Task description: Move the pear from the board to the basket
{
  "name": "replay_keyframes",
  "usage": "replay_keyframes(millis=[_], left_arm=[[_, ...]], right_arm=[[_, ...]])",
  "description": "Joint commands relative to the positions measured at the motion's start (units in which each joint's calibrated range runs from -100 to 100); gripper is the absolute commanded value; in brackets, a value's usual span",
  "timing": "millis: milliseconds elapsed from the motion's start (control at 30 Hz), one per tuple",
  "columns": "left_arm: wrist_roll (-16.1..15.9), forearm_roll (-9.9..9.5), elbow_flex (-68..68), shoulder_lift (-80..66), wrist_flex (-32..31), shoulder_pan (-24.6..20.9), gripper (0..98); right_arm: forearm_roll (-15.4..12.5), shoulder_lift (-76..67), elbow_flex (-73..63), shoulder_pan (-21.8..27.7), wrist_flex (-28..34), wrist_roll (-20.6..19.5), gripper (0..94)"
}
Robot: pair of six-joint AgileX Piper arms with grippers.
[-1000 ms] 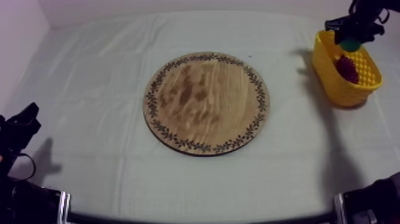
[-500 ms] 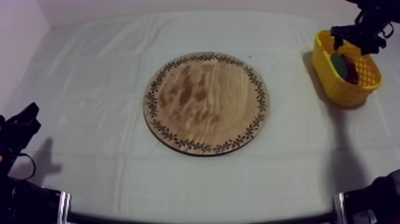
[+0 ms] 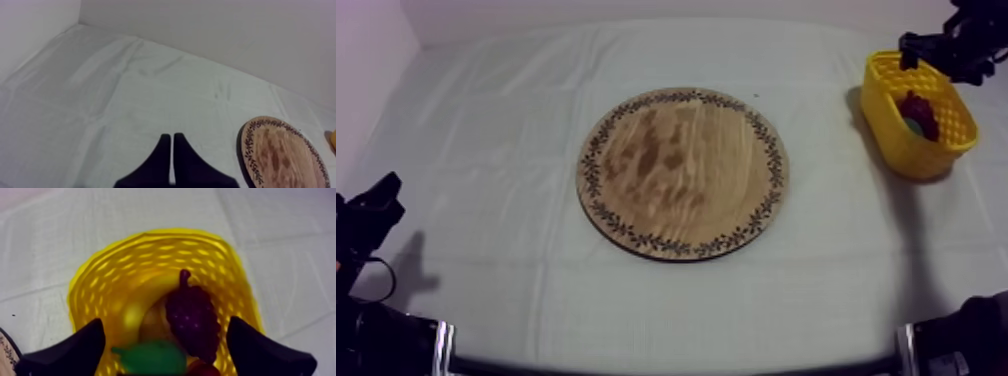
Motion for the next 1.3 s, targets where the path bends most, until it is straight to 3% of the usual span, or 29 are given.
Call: replay_keyframes(millis=[0,133,433,700,900,1000,1133,1267], left_arm=[[0.01,0.02,0.00,0.00,-0.01,0.02,0.1],[0.01,0.02,0.00,0.00,-0.01,0.02,0.1],[0.01,0.02,0.00,0.00,-0.01,0.02,0.1],[0.01,0.02,0.00,0.00,-0.01,0.02,0.1],[0.01,0.02,0.00,0.00,-0.01,0.02,0.1],[0.01,0.02,0.00,0.00,-0.01,0.02,0.1],[0.01,0.02,0.00,0.00,-0.01,0.02,0.1],[0.01,0.02,0.00,0.00,-0.01,0.02,0.1]], right_arm=[[-0.13,-6.18,7.26,0.50,-5.30,0.63,66.6],[-2.56,-15.79,16.85,1.23,-10.19,3.77,62.9],[-17.53,-42.72,36.96,0.93,-13.17,19.26,54.2],[-26.23,-65.03,51.90,-0.74,-12.39,27.55,47.3],[-28.36,-78.73,60.72,-1.86,-10.18,29.20,38.5],[-27.31,-83.87,62.40,-2.44,-6.90,27.02,29.6],[-25.37,-89.26,63.07,-3.10,-2.17,22.82,10.1],[-24.49,-93.79,63.20,-3.32,0.90,20.05,2.9]])
